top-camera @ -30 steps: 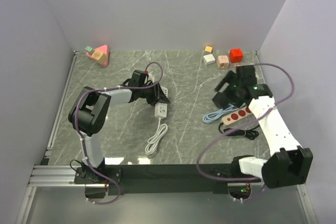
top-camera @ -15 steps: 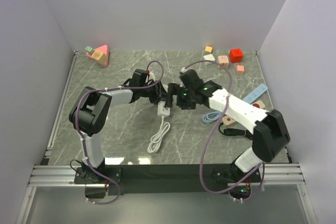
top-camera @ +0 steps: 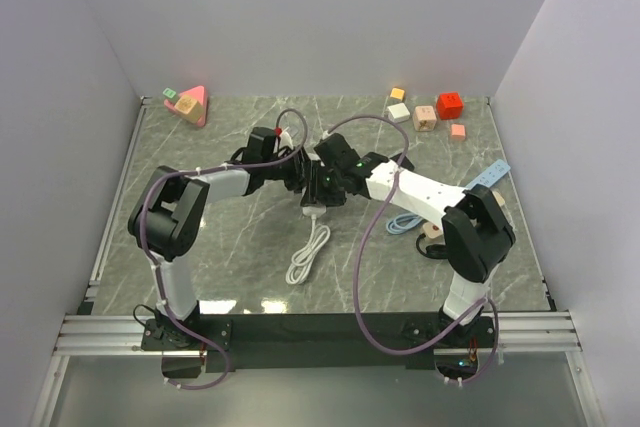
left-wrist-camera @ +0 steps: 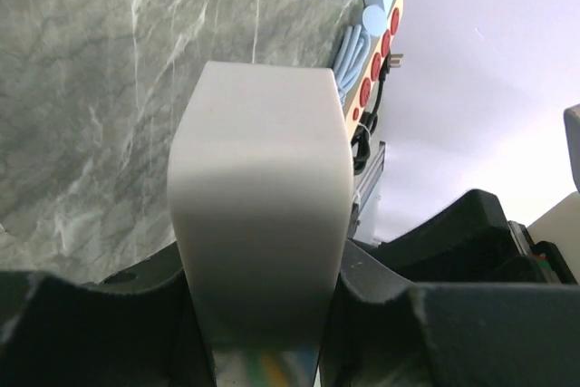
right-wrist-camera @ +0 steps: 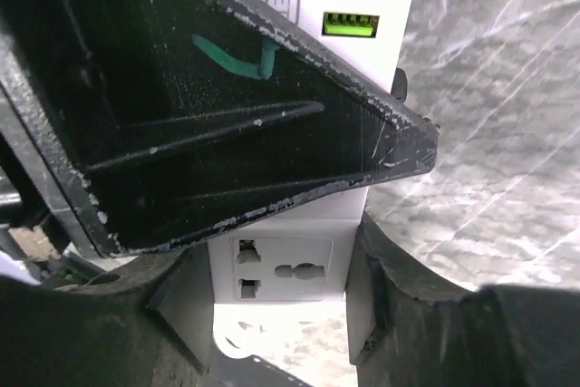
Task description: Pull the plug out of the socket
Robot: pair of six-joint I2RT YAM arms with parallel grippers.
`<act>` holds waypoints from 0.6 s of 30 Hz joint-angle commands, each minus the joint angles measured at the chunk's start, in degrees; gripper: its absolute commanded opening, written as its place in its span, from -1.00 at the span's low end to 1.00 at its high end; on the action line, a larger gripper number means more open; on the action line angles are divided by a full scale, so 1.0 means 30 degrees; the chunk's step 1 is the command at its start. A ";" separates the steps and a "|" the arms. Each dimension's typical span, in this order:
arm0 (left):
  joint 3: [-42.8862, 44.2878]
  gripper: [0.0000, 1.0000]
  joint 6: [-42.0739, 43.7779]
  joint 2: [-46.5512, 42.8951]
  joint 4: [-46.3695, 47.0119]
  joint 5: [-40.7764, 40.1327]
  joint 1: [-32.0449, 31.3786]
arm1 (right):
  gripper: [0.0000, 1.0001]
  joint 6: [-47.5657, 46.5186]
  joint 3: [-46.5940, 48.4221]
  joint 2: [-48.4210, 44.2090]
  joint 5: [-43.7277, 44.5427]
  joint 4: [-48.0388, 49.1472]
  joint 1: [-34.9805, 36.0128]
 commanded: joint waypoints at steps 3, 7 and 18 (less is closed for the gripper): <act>-0.0008 -0.22 -0.0115 -0.1876 -0.0098 -0.0155 0.0717 | -1.00 0.0405 -0.0744 -0.1744 0.0909 0.0869 0.0049; -0.0274 0.45 0.0732 -0.2666 -0.2259 -0.2180 0.2183 | -1.00 0.1166 -0.2414 -0.3709 0.1056 0.0693 -0.0710; -0.2350 0.96 0.1965 -0.5450 -0.3938 -0.4177 0.4852 | -1.00 0.3071 -0.5759 -1.0364 0.5707 -0.4195 -0.9903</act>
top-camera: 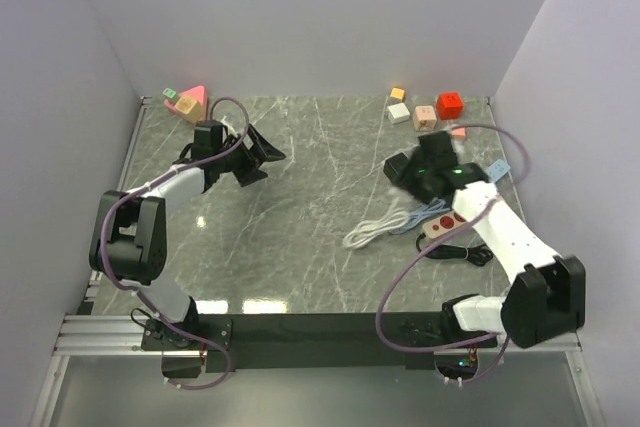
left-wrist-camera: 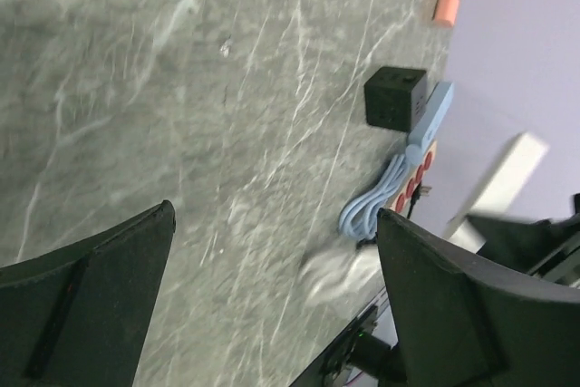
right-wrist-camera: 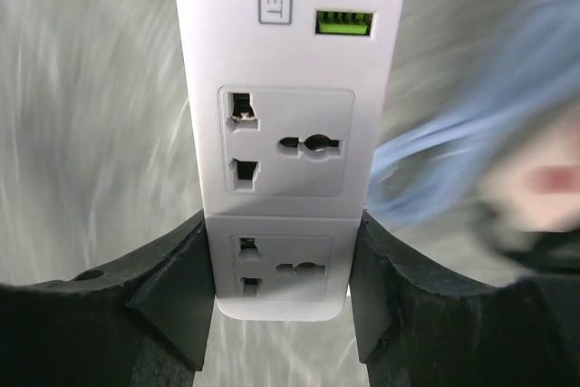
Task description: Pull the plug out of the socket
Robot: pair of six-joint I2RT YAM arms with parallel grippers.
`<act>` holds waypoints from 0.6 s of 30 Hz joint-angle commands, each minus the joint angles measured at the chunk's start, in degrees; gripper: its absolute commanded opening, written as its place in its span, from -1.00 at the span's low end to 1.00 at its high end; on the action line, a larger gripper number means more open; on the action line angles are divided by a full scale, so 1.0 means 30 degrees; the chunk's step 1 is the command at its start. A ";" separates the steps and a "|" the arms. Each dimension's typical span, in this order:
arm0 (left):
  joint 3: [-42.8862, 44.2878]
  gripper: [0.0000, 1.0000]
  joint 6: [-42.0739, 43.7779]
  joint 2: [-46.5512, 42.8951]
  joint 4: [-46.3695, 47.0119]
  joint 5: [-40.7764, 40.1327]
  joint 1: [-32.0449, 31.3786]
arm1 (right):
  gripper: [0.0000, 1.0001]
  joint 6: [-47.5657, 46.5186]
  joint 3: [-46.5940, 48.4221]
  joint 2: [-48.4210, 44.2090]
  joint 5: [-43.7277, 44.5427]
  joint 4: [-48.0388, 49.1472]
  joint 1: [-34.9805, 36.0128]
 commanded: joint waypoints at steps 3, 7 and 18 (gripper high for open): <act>-0.1371 0.96 0.0734 -0.1337 -0.0280 -0.0089 -0.0167 | -1.00 0.1229 0.0493 -0.0681 0.3201 -0.3089 -0.5777; -0.2282 0.96 0.0500 -0.1775 0.0072 0.0205 -0.0167 | -0.82 0.1728 0.1255 0.1632 0.3000 -0.3649 -0.8507; -0.3367 0.96 0.0793 -0.3358 -0.0513 -0.0088 -0.0167 | 0.82 0.0762 0.3013 0.3338 0.2117 -0.4173 -1.0620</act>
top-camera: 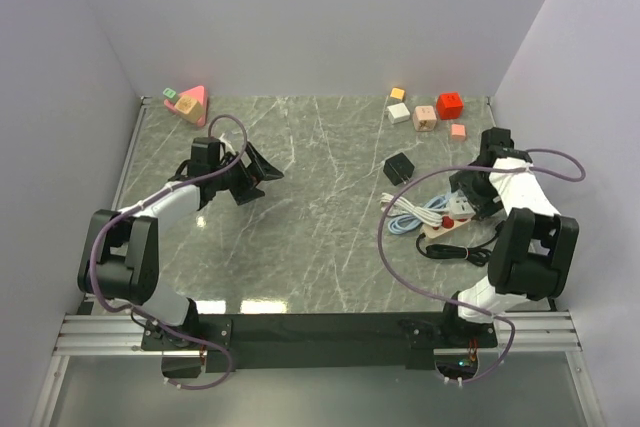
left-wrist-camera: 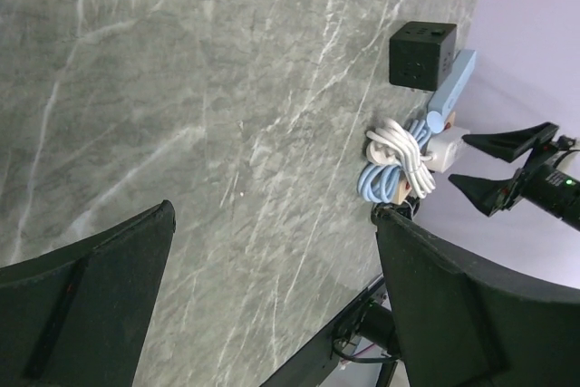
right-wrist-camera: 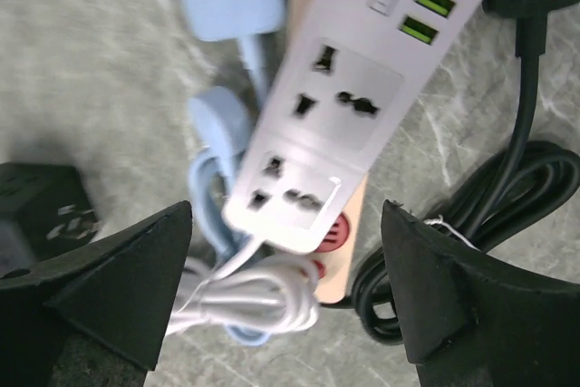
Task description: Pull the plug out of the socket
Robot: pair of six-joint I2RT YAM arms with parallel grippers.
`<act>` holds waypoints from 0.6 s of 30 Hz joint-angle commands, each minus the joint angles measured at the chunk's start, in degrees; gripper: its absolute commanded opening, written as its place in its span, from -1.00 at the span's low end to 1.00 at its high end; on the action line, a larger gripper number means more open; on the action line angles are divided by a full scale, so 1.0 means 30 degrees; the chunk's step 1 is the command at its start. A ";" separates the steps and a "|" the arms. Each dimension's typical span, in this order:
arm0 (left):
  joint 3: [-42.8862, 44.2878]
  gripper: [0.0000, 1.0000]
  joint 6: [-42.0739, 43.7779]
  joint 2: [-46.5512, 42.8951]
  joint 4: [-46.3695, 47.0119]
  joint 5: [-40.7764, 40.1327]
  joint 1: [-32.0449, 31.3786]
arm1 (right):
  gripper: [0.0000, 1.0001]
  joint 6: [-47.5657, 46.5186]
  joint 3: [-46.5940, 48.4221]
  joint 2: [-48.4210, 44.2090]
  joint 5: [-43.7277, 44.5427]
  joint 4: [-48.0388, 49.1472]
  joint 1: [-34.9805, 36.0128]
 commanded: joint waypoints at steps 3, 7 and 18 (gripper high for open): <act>-0.0249 0.96 0.0508 -0.1013 0.0099 0.0007 -0.0058 | 0.87 -0.1228 0.1324 -0.2831 -0.0555 -0.0434 0.0308; -0.0220 0.97 0.0566 -0.1219 0.0099 -0.0255 -0.0058 | 0.90 -0.4006 0.0822 -0.4185 -0.2641 0.1443 0.3050; -0.0805 0.99 0.0128 -0.2037 -0.0106 -0.0111 -0.0029 | 1.00 -1.1744 0.5687 0.2844 -0.0089 0.4221 0.7957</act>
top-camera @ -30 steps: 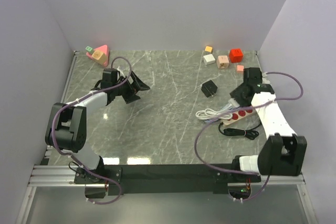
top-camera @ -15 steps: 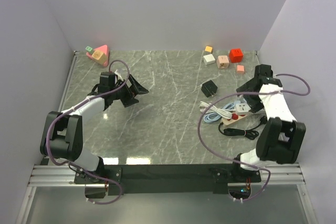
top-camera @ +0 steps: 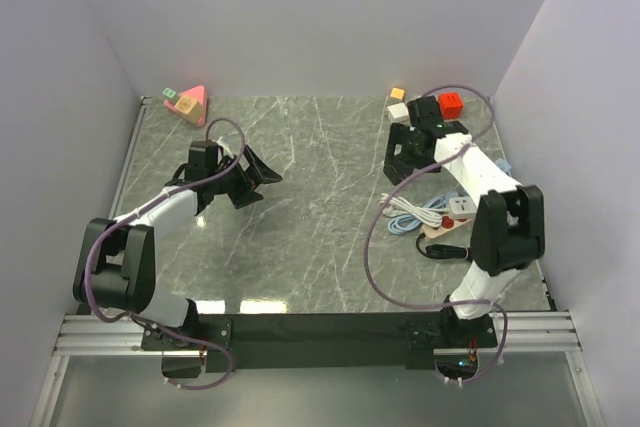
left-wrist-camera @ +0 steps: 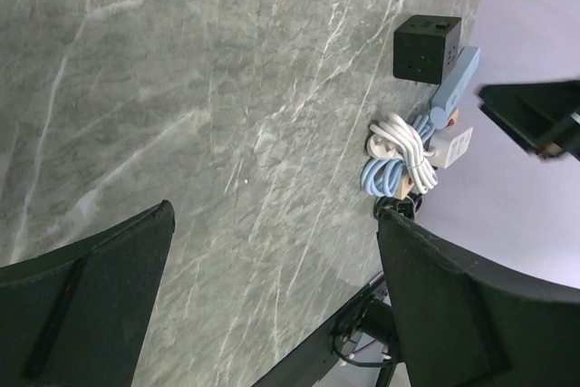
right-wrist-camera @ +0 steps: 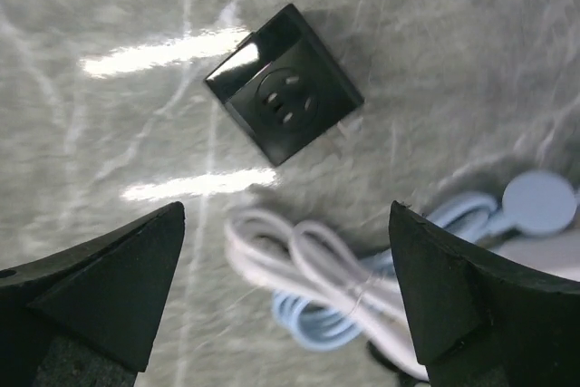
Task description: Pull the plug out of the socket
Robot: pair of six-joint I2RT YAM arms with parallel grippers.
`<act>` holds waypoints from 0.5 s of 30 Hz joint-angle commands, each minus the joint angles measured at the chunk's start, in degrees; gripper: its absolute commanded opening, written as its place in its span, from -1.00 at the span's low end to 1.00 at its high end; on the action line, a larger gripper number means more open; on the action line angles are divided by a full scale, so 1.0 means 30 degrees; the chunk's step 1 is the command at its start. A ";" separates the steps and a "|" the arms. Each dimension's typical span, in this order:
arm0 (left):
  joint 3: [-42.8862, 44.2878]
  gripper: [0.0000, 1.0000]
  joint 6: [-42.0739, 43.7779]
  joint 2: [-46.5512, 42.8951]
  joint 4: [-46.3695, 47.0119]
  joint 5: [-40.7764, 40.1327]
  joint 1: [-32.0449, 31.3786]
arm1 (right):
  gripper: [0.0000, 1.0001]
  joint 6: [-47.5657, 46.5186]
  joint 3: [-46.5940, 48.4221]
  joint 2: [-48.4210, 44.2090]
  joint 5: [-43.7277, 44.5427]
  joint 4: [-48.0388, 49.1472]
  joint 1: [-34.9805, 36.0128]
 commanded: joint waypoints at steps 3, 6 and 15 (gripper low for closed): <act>-0.0443 0.99 0.0171 -0.1369 0.0837 0.0014 0.0000 | 1.00 -0.6016 0.2217 0.2445 -0.0631 0.1518 -0.0057; -0.0501 0.99 0.0171 -0.1516 0.0807 0.0072 0.0147 | 1.00 -0.7865 0.2398 0.3153 -0.0808 0.3178 -0.0027; 0.0143 0.99 0.0552 -0.0931 0.0514 0.0540 0.1142 | 1.00 -0.8777 0.5707 0.7077 -0.1892 0.2658 -0.0115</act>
